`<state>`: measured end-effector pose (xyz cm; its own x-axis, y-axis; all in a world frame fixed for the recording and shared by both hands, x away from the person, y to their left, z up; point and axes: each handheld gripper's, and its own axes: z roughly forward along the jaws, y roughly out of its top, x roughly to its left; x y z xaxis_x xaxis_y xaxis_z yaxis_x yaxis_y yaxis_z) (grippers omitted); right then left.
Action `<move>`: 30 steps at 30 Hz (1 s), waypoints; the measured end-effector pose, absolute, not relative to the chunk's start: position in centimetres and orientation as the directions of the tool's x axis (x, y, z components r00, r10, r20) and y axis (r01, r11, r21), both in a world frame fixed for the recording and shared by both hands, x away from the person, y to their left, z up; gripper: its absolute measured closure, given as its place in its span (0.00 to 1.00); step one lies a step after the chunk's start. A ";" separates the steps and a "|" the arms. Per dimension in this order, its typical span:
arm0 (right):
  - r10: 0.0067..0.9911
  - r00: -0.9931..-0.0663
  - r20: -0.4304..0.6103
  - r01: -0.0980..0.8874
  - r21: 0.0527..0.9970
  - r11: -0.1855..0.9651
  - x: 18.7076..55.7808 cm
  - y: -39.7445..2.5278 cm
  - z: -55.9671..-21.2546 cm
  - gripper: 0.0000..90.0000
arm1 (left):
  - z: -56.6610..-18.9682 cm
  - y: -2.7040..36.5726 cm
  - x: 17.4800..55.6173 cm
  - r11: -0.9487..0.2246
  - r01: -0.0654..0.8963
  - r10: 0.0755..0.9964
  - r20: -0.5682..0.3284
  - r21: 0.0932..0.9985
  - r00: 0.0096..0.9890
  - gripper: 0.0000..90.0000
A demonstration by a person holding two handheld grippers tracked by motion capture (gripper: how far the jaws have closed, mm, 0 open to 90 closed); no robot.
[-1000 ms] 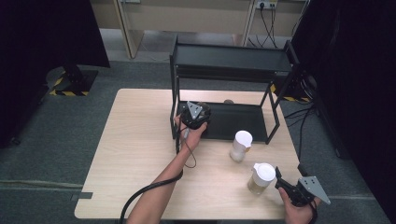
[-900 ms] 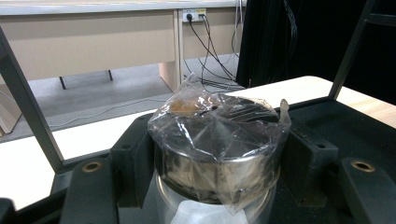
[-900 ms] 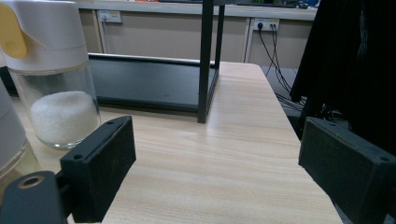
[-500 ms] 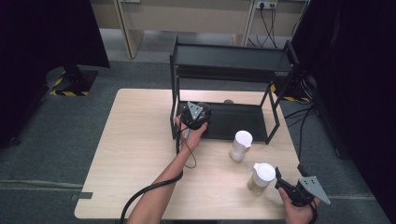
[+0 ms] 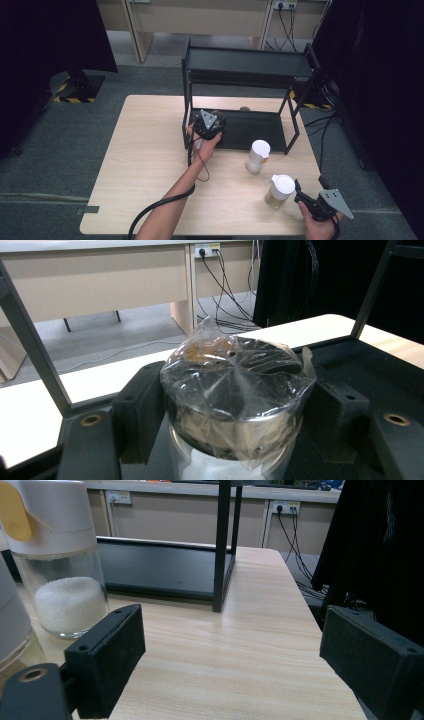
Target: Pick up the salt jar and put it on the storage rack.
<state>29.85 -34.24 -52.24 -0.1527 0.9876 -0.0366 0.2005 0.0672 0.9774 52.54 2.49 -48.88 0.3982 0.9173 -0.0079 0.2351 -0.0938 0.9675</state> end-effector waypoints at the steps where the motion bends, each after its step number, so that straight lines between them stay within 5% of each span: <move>1: 0.988 -0.153 -0.037 0.200 0.977 0.067 29.8 -34.2 -52.2 0.12 | -48.9 2.6 52.5 -0.097 0.236 0.916 -0.006 0.967 0.400 0.34; 30: 0.986 -0.155 -0.054 0.205 0.975 0.085 29.9 -34.1 -52.2 0.12 | -47.3 3.4 49.8 -0.098 0.229 0.905 -0.008 0.969 0.425 0.13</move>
<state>29.90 -34.07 -52.23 -0.1550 0.9865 -0.0535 0.2048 0.0851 0.9751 49.78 3.39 -47.32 0.4247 0.9053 -0.0083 0.2287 -0.0984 0.9685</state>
